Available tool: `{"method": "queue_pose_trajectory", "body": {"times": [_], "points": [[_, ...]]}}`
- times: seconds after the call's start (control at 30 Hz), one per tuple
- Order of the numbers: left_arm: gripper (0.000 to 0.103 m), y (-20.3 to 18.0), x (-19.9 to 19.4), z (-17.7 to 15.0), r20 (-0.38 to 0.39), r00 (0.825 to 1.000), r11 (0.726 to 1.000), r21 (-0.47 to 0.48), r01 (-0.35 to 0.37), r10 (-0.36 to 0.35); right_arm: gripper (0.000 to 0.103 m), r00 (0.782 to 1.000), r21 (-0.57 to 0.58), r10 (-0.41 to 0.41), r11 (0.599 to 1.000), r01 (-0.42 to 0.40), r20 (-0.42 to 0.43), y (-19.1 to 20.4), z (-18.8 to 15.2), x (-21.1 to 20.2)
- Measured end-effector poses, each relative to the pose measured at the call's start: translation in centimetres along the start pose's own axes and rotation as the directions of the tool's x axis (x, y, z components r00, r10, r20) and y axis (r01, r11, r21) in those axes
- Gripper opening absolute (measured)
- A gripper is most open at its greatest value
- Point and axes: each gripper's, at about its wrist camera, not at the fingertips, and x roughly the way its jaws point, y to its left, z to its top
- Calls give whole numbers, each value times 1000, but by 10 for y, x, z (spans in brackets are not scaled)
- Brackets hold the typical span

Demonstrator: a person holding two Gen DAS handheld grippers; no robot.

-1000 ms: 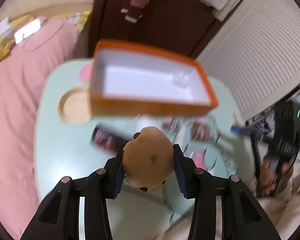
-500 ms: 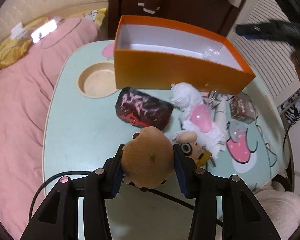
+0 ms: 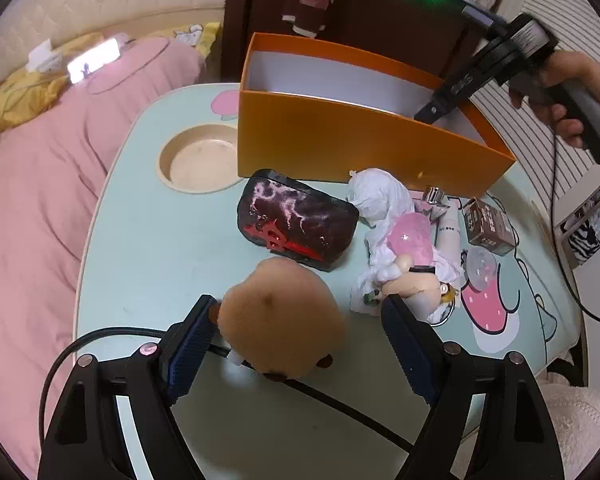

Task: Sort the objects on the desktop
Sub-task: 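Set the plush on the table with the left gripper while the right grasps the clear bag, then lift the clear plastic bag out with the right gripper and release on table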

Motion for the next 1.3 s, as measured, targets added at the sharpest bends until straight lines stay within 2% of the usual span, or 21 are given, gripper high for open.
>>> {"method": "queue_pose_trajectory", "body": {"times": [0.1, 0.17, 0.2, 0.3, 0.47, 0.57, 0.7, 0.8, 0.9, 0.97, 1.17, 1.3], "points": [[83, 1, -1, 0, 5, 1000, 1000, -8, 6, -6, 47, 995, -16, -94, 995, 94, -28, -1, 4, 13], [83, 3, -2, 0, 11, 1000, 1000, -17, 9, -9, 35, 987, -49, -162, 986, 161, -21, 4, 2, 16], [83, 4, -3, 0, 16, 1000, 1000, -24, 12, -12, 32, 979, -63, -201, 978, 200, -23, 5, 1, 19], [83, 9, -8, 1, 34, 999, 999, -42, 27, -26, 30, 980, -53, -198, 979, 198, 0, 2, -2, 16], [83, 13, -26, 2, 90, 995, 997, -56, 51, -46, 29, 996, 27, -69, 997, 68, 51, -10, -7, -5], [83, 19, -41, 7, 131, 990, 997, -62, 54, -46, 29, 989, 49, -10, 999, 2, 150, -12, -21, -35], [83, 36, -73, 14, 200, 979, 993, -97, 71, -50, 29, 944, 60, 111, 989, -136, 310, -12, -49, -85], [83, 49, -103, 15, 255, 966, 989, -125, 80, -46, 29, 906, 55, 175, 976, -211, 386, -9, -70, -111], [83, 59, -126, 18, 284, 958, 988, -132, 80, -40, 29, 881, 41, 229, 962, -269, 414, 3, -91, -120], [83, 62, -138, 18, 281, 959, 989, -127, 70, -32, 29, 862, 28, 253, 955, -294, 439, 8, -106, -124], [83, 35, -132, 4, 161, 985, 997, -34, 62, -56, 29, 806, 23, 333, 919, -394, 490, 50, -150, -89], [83, 6, -102, -16, 94, 993, 997, 20, 75, -76, 29, 802, 73, 352, 896, -438, 483, 65, -181, -53]]}}
